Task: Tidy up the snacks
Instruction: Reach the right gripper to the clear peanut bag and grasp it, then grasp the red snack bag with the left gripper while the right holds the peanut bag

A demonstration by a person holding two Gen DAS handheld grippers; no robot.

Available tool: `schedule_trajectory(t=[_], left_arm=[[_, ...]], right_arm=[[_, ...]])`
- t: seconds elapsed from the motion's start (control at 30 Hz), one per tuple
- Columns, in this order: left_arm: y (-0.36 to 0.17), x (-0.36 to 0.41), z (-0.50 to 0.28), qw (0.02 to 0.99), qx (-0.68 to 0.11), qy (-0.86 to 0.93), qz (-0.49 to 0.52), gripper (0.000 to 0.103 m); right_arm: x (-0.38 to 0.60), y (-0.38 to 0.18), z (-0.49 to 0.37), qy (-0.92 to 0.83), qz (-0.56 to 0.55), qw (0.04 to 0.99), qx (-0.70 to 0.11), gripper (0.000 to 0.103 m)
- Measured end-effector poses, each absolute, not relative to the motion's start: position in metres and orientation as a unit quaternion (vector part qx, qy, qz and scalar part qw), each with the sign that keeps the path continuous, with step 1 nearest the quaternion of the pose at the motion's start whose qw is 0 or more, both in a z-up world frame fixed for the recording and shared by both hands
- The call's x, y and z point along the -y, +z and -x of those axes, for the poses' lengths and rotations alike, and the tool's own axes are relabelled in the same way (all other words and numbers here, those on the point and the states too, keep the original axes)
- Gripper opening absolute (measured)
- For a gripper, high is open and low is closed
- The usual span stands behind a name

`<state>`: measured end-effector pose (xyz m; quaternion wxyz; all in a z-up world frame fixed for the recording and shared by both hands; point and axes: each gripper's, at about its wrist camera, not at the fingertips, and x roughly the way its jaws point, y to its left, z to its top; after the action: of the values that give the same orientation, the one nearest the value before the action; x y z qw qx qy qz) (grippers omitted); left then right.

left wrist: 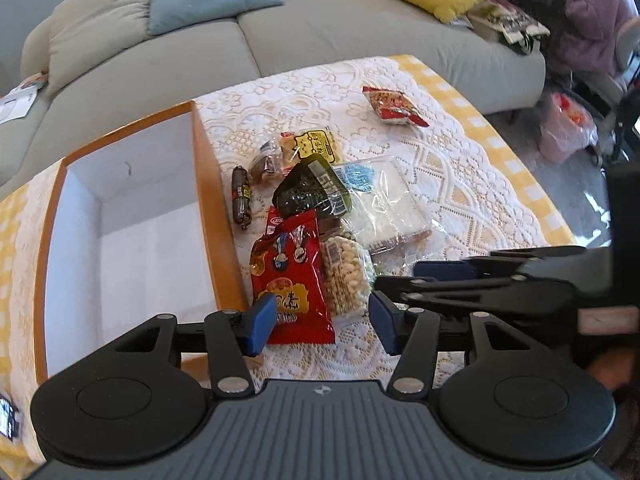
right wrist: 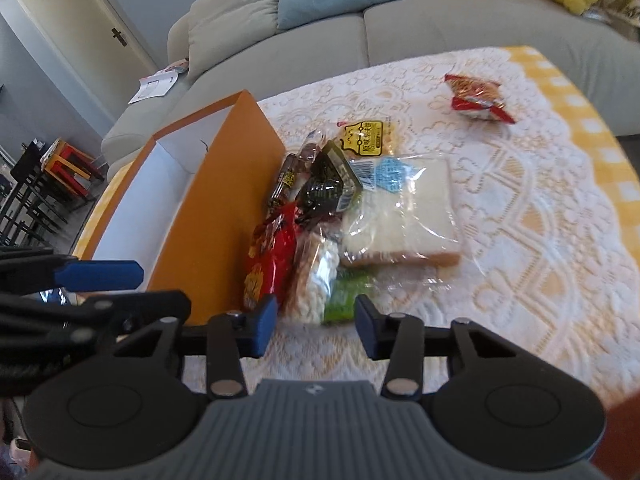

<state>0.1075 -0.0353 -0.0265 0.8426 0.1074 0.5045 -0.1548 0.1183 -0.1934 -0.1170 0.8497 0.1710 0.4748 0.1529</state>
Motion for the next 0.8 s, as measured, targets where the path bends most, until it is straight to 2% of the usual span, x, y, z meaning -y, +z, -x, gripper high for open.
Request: schedule_trajectory(t=[0.07, 0.13, 0.23, 0.33, 0.43, 0.47, 0.53, 0.57, 0.67, 0.73, 0.8], left_arm=[[-0.03, 0.036, -0.117, 0.836, -0.515, -0.155, -0.108, 0.05], [-0.034, 0.038, -0.125, 0.831, -0.524, -0.151, -0.112, 0.028], [-0.038, 0.04, -0.132, 0.831, -0.524, -0.146, -0.116, 0.026], [-0.04, 0.042, -0.137, 0.828, -0.518, -0.188, -0.109, 0.027], [-0.046, 0.043, -0.148, 0.81, -0.552, -0.179, -0.085, 0.028], [-0.048, 0.045, -0.149, 0.812, -0.551, -0.17, -0.091, 0.031], [-0.051, 0.056, -0.146, 0.821, -0.53, -0.164, -0.135, 0.045], [-0.054, 0.062, -0.145, 0.821, -0.525, -0.162, -0.156, 0.049], [-0.06, 0.068, -0.148, 0.822, -0.518, -0.165, -0.17, 0.051], [-0.062, 0.068, -0.152, 0.819, -0.525, -0.162, -0.167, 0.059], [-0.064, 0.067, -0.153, 0.814, -0.53, -0.166, -0.169, 0.06]], right_arm=[[0.195, -0.126, -0.131, 0.158, -0.19, 0.84, -0.483, 0.039], [0.196, -0.135, -0.143, 0.161, -0.205, 0.833, -0.487, 0.038], [0.197, -0.145, -0.154, 0.172, -0.225, 0.823, -0.493, 0.037], [0.199, -0.154, -0.158, 0.177, -0.233, 0.819, -0.494, 0.036], [0.205, -0.164, -0.162, 0.182, -0.257, 0.807, -0.5, 0.036], [0.207, -0.167, -0.162, 0.184, -0.266, 0.803, -0.501, 0.034], [0.211, -0.172, -0.164, 0.191, -0.288, 0.793, -0.502, 0.032], [0.212, -0.175, -0.164, 0.194, -0.295, 0.789, -0.503, 0.031], [0.215, -0.184, -0.167, 0.2, -0.309, 0.781, -0.504, 0.03], [0.218, -0.19, -0.168, 0.204, -0.334, 0.768, -0.507, 0.03], [0.22, -0.193, -0.17, 0.209, -0.344, 0.762, -0.507, 0.028]])
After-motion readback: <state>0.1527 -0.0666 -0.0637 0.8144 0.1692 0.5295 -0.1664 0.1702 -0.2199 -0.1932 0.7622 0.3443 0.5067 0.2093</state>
